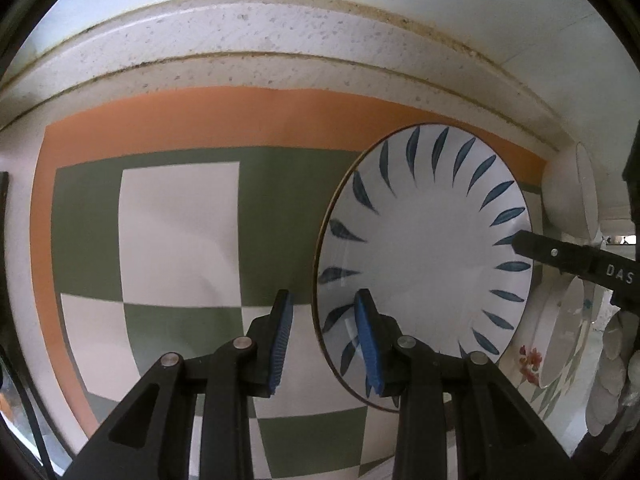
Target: Organize plates and bowls
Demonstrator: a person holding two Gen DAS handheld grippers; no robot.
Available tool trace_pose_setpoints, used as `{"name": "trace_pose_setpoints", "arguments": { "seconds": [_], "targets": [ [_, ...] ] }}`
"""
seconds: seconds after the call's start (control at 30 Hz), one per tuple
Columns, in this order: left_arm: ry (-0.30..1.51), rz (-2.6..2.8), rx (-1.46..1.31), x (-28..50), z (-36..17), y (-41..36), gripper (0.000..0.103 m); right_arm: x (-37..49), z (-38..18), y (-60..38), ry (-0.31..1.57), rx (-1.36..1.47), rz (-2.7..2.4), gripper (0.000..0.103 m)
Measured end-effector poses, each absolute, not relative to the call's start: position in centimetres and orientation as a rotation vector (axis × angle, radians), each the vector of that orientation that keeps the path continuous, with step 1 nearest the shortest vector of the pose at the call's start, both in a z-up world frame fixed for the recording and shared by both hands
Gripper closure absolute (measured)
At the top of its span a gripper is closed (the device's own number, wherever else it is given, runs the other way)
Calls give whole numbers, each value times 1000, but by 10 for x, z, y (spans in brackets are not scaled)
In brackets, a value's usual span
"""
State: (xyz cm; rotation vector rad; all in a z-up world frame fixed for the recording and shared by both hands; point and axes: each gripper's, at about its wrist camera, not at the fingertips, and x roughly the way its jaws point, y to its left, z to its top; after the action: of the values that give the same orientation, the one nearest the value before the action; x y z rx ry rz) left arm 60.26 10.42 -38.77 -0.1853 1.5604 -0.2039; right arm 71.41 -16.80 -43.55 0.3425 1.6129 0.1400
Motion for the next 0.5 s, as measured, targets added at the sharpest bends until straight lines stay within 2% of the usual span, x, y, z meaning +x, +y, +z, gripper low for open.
{"name": "trace_pose_setpoints", "arguments": {
  "seconds": [0.1, 0.5],
  "targets": [
    [1557, -230, -203, 601, -385, 105, 86, 716, -442, -168, 1624, 351, 149, 89],
    [1551, -200, -181, 608, -376, 92, 86, 709, -440, -165, 1596, 338, 198, 91]
  ]
}}
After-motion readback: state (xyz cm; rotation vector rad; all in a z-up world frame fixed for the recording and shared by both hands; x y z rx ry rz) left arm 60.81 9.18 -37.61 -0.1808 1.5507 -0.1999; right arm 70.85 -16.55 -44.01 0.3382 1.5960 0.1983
